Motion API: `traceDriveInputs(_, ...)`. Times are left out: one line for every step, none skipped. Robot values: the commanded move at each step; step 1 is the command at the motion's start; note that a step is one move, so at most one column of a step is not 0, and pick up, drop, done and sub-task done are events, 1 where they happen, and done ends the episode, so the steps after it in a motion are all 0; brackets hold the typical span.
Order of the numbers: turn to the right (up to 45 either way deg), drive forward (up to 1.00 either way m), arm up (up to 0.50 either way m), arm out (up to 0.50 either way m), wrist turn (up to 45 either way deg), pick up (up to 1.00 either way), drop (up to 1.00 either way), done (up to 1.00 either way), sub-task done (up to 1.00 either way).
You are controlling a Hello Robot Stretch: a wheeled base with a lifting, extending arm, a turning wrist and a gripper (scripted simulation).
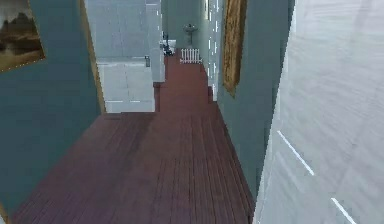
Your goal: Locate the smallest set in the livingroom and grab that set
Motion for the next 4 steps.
traceDriveInputs(0.0, 1.00, 0.00, 0.00, 0.0, 0.00, 0.00, 0.00, 0.00)
traceDriveInputs(0.0, 1.00, 0.00, 0.00, 0.0, 0.00, 0.00, 0.00, 0.00)
traceDriveInputs(0.0, 1.00, 0.00, 0.00, 0.0, 0.00, 0.00, 0.00, 0.00)
traceDriveInputs(0.0, 0.75, 0.00, 0.00, 0.0, 0.00, 0.00, 0.00, 0.00)
